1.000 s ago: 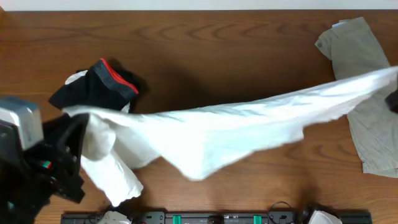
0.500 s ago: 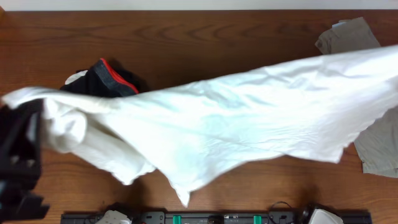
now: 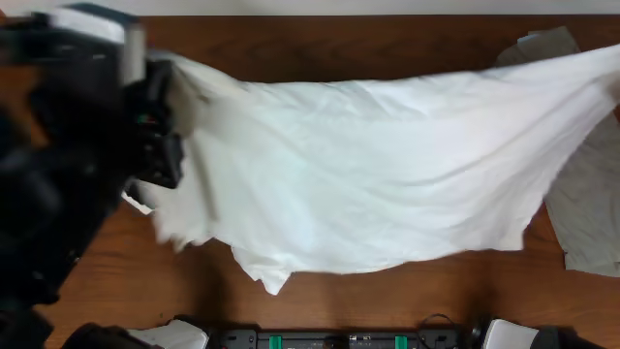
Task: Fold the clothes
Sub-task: 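Lift the T-shirt high with both grippers and stretch it out, then lower the T-shirt onto the table center and release both grippers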
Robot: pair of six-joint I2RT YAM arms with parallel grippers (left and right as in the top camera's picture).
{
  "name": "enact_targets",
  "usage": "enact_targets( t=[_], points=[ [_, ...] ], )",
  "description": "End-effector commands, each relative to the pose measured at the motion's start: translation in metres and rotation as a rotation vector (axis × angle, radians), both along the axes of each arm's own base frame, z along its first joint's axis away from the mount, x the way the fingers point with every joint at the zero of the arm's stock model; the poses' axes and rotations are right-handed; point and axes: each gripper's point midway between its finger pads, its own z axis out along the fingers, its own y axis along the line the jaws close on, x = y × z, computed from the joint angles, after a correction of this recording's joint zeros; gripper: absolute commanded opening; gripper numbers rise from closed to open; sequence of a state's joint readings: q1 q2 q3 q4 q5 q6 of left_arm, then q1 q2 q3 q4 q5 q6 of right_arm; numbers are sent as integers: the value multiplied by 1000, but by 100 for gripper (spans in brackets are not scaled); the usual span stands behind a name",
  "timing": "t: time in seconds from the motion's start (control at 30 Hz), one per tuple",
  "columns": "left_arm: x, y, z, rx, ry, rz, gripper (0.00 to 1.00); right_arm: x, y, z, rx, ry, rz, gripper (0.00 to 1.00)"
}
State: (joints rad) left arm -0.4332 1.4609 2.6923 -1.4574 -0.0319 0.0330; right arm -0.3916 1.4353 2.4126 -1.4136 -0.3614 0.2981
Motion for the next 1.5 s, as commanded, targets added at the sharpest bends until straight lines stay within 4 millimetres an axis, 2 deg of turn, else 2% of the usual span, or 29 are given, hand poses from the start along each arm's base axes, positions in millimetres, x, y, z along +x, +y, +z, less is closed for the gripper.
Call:
enact_targets(
  t=[0.0,0.07,0.2,0.27,0.37,0.47,0.57,0.73,0.9,0.97,1.0,1.1,1.2,1.27,1.33,1.37,1.47],
  points=[
    [-69,4,34,-150,-109,-129,6,-52,27,40,-119,-155,61,1],
    [-98,11,48,-192,-178,-164,6,-71,35,55,-149,-220,59,1],
    [-157,39,81,-267,-367,-173,6,-108,50,81,-192,-346,45,1],
    [-173,46,88,-282,-420,-176,6,-116,52,85,-201,-369,33,1],
    [-187,53,94,-283,-471,-177,6,-122,49,88,-183,-380,-5,1],
    [-181,53,92,-264,-463,-164,6,-119,47,87,-180,-377,-10,1],
    [-155,54,84,-235,-409,-94,6,-108,38,85,-162,-356,-34,1],
    [-99,34,69,-152,-305,-64,6,-74,13,71,-139,-276,-93,1],
    [-23,13,50,-14,-217,-6,6,-16,-12,42,-93,-154,-92,1],
    [10,-2,39,45,-181,-13,6,9,-22,29,-73,-109,-88,1],
    [33,-8,28,76,-149,4,6,23,-28,19,-59,-78,-87,1],
    [86,-23,1,131,-70,48,6,56,-38,-5,-24,-13,-63,1],
    [131,-35,-18,186,-49,77,6,86,-43,-20,-7,12,-19,1],
    [150,-41,-18,206,-75,86,6,98,-41,-19,-29,-14,32,1],
    [159,-45,-7,219,-134,81,6,102,-37,-11,-53,-49,74,1],
    [156,-45,2,206,-162,82,6,100,-35,-6,-58,-68,86,1],
    [131,-40,28,187,-237,71,6,83,-38,11,-82,-116,71,1]
  ],
)
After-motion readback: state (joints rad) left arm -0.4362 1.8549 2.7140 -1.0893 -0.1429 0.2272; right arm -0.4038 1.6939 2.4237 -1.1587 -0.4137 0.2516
